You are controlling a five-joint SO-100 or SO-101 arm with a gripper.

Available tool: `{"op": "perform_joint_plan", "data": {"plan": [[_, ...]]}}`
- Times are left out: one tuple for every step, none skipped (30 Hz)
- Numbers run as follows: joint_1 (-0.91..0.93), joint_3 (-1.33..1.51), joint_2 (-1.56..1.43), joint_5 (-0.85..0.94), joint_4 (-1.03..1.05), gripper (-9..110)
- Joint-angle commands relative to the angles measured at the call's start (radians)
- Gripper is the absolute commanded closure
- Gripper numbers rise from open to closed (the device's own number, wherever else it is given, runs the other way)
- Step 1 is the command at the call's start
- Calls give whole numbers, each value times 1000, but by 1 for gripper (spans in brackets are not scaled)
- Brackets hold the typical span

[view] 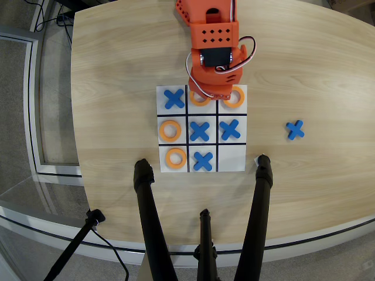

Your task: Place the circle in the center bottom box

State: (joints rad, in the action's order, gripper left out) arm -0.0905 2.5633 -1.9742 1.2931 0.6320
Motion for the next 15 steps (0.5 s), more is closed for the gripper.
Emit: {"op": "perform_joint_plan", "data": {"plan": [[-9,-49,15,-8,-11,102],[-9,-55,21,-11,-20,102],[-9,-61,28,-11,-23,102],[-8,-66,32,-11,-21,102],[-8,-67,32,-11,-21,102],[-8,-67,34,-11,-21,102],[-6,-67,34,-11,-21,101],[-5,-67,34,-11,-21,101],[-3,-67,34,-11,-20,100],[-2,-66,32,-8,-18,99],[0,-64,29,-5,-18,99],[3,-64,26,-3,-15,97],[6,-64,25,2,-5,96],[9,-69,21,11,12,95],[14,-77,18,15,26,93]]}}
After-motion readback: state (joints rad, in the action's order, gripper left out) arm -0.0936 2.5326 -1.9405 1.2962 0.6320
